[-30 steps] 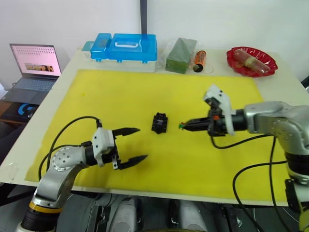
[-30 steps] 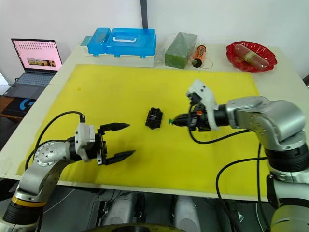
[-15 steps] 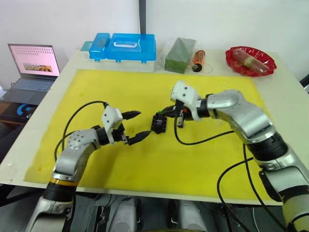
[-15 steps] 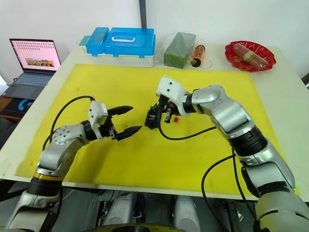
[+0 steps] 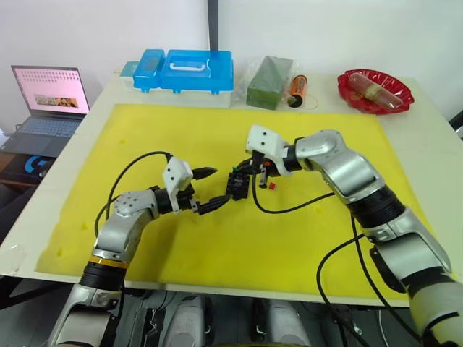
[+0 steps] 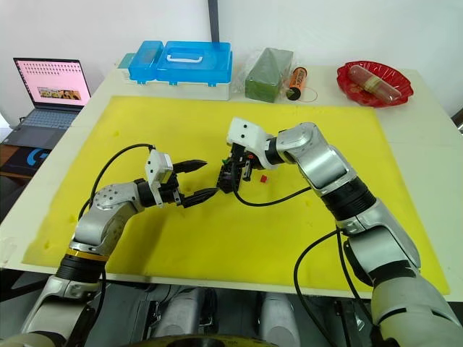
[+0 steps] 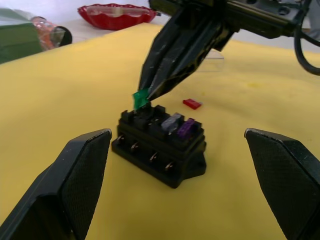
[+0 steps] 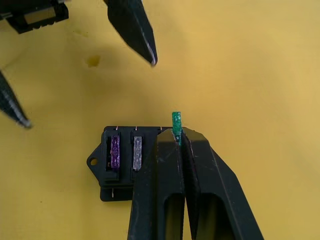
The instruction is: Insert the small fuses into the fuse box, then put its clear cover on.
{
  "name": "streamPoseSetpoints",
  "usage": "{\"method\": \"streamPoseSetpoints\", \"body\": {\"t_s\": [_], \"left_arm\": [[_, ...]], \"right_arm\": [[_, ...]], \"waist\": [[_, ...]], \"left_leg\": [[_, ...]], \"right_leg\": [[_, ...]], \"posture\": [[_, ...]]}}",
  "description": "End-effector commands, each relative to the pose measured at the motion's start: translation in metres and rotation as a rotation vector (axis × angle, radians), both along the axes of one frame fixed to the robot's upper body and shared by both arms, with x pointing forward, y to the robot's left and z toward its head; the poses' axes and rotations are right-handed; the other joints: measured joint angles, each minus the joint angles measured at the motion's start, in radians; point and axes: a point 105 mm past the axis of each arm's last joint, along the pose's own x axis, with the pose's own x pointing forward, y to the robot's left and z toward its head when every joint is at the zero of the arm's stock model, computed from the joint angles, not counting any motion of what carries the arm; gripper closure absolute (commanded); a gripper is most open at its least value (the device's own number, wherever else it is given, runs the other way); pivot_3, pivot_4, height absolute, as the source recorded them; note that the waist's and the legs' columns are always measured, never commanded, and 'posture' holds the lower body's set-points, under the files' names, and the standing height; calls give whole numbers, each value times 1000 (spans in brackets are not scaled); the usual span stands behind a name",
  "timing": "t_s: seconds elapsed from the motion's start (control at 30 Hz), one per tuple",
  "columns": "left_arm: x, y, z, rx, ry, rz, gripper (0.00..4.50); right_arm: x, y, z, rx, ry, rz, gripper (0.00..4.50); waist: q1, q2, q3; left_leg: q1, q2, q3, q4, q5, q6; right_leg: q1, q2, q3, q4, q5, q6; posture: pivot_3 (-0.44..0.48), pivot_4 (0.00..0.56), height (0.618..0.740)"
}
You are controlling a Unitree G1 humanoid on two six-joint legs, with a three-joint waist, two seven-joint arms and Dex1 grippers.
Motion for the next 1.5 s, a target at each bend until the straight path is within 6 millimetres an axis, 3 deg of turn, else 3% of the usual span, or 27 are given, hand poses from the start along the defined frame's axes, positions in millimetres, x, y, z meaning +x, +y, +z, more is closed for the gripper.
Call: {"method": "streamPoseSetpoints", "body": {"t_s": [0.03,1.17,1.5], "left_arm": [[5,-1,12,5,-55,-1,0],[11,0,7,21,-61,4,0],[12,1,7,24,-63,8,0]], "right_arm": [[2,4,16,-11,-63,40,4463],[-4,5,16,-3,-36,49,4463],[-4,3,9,-23,-30,47,4463]], "waist": [[0,0,0],[-4,0,0],[-4,0,0]], "left_leg": [[0,0,0,0,0,0],[0,0,0,0,0,-1],[0,0,0,0,0,-1]], "right_leg": [[0,0,0,0,0,0],[0,0,0,0,0,0],[0,0,0,0,0,0]], "posture": [[0,150,740],[0,150,740],[0,150,740]]}}
